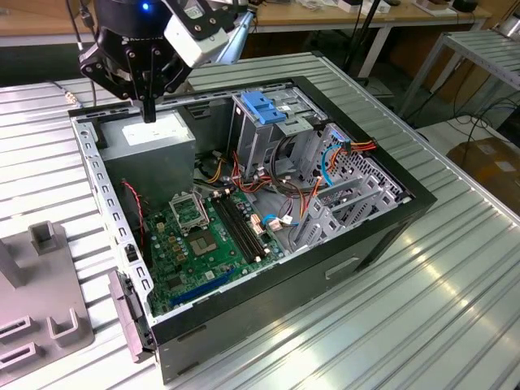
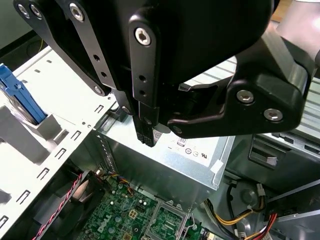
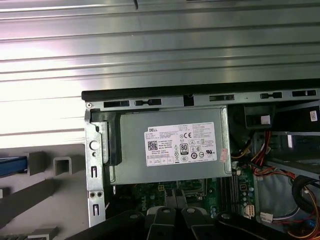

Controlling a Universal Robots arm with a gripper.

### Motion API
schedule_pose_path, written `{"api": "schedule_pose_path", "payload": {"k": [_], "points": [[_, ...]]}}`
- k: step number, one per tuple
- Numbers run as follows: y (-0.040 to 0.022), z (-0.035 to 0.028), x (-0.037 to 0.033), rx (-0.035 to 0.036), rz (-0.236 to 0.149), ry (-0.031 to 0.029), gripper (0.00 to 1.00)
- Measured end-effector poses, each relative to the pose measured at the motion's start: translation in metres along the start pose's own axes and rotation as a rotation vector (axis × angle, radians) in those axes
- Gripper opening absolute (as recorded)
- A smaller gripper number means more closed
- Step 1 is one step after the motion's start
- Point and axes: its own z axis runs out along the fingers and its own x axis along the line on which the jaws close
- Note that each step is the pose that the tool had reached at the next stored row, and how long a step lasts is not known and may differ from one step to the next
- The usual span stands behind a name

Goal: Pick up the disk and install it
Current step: 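Reach for the disk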

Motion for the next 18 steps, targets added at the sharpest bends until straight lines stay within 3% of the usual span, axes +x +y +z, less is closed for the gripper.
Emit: {"api": "schedule_pose_path", "payload": {"k": [18], "points": [[0.001,-0.0003,0.0137,0.0,0.0,-0.0001,0.11]]}}
